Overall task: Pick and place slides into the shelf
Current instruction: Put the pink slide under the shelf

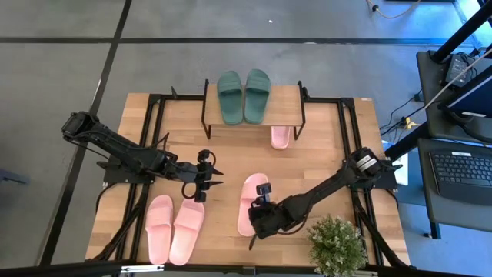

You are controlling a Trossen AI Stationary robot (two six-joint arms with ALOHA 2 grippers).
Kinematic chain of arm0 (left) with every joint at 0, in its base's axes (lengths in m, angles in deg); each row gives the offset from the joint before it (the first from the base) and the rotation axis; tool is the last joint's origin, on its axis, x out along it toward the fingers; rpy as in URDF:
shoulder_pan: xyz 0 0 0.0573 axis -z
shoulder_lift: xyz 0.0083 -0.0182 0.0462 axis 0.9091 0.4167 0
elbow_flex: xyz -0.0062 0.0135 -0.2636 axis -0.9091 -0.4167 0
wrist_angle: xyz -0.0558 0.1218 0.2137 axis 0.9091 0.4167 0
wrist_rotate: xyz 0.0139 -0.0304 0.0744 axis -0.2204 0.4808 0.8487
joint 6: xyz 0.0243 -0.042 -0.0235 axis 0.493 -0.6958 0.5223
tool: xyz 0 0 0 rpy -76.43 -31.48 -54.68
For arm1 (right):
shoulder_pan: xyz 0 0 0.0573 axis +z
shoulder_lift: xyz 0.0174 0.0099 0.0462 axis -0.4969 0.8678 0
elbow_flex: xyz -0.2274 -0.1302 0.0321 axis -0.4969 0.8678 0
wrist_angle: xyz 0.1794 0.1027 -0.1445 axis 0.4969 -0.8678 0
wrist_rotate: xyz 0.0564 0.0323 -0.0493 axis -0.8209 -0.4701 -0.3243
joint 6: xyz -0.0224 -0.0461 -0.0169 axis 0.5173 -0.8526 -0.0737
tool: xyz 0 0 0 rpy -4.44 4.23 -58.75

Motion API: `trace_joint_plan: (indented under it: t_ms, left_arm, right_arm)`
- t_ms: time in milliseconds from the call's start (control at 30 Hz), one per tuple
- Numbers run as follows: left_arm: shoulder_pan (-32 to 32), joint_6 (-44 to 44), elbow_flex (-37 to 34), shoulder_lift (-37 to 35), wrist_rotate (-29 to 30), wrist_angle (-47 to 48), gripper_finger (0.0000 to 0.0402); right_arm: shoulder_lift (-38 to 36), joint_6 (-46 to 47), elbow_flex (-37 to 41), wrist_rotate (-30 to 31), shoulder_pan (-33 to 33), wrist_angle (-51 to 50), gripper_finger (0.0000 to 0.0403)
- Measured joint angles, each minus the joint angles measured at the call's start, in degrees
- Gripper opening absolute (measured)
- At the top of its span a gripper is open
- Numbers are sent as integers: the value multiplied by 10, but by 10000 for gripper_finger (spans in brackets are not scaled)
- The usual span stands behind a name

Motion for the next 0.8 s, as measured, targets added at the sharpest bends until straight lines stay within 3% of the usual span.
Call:
trace_joint_plan:
  t_ms: [167,367,800]
  left_arm:
    - [0,0,0,0,0,2,126]
    - [0,0,0,0,0,8,126]
    - [0,0,0,0,0,10,126]
  right_arm:
    - [3,-6,-25,5,5,-20,90]
    - [2,-8,-50,64,19,-50,81]
    - [2,24,-51,66,13,-57,80]
